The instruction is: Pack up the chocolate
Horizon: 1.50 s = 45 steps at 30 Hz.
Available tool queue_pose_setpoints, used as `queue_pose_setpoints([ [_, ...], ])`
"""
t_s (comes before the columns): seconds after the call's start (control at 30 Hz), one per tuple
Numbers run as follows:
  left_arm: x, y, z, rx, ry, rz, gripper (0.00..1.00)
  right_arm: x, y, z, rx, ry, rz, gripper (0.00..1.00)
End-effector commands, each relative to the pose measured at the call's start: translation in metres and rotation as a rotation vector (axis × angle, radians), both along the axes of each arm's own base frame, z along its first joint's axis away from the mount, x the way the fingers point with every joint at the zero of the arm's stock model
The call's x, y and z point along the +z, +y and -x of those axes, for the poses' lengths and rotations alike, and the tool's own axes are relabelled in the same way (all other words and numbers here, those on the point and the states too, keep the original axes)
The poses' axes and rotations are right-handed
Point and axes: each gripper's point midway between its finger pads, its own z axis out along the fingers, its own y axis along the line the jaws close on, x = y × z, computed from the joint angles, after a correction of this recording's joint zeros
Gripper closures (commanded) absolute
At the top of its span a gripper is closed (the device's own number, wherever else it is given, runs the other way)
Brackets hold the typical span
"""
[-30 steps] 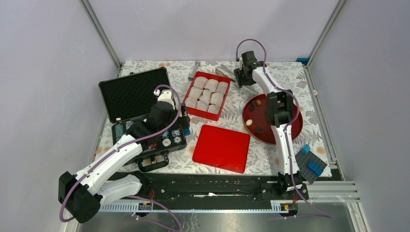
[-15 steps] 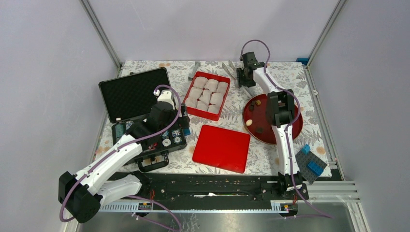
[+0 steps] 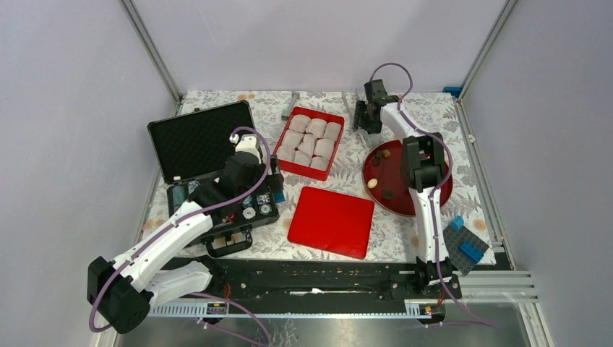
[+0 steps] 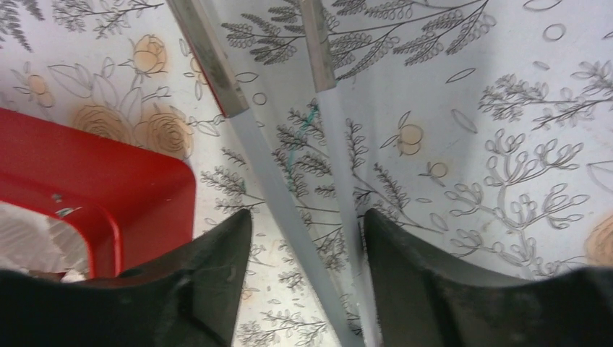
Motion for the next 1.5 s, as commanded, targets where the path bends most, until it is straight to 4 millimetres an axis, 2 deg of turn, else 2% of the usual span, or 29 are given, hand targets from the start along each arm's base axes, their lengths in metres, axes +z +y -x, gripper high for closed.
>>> queue_pose_setpoints([
  [0.0,0.014,-0.002,-0.005,0.014,-0.040,0.034,0.01,0.029,0.015,0.005,0.007,-0.030,-0.055,0.21],
  [0.17,0.016,-0.001,-0.005,0.015,-0.045,0.034,0.01,0.027,0.007,0.001,0.080,-0.065,0.151,0.07],
  [0.33,0.018,0.001,-0.004,0.018,-0.053,0.035,0.01,0.011,-0.003,-0.004,0.139,-0.055,0.279,0.06],
  [0.53,0.016,0.000,-0.005,0.020,-0.047,0.032,0.01,-0.004,-0.001,-0.012,0.170,-0.036,0.295,0.18],
  [0.8,0.017,-0.001,-0.006,0.021,-0.044,0.034,0.01,-0.010,-0.003,-0.022,0.169,-0.045,0.275,0.35],
  [0.87,0.017,-0.001,-0.007,0.020,-0.044,0.034,0.01,-0.012,-0.005,-0.023,0.168,-0.042,0.279,0.36],
  [1.03,0.016,-0.004,-0.008,0.014,-0.036,0.034,0.01,-0.010,-0.009,-0.025,0.150,-0.050,0.296,0.49],
  [1.13,0.016,-0.007,-0.009,0.008,-0.030,0.041,0.01,-0.003,-0.006,-0.025,0.121,-0.054,0.264,0.55],
  [1.3,0.016,-0.011,-0.011,-0.004,-0.020,0.044,0.01,0.006,0.004,-0.017,0.057,-0.038,0.183,0.56],
  [1.47,0.018,-0.013,-0.009,-0.011,-0.020,0.058,0.01,0.012,0.002,-0.007,-0.031,-0.025,0.157,0.57],
])
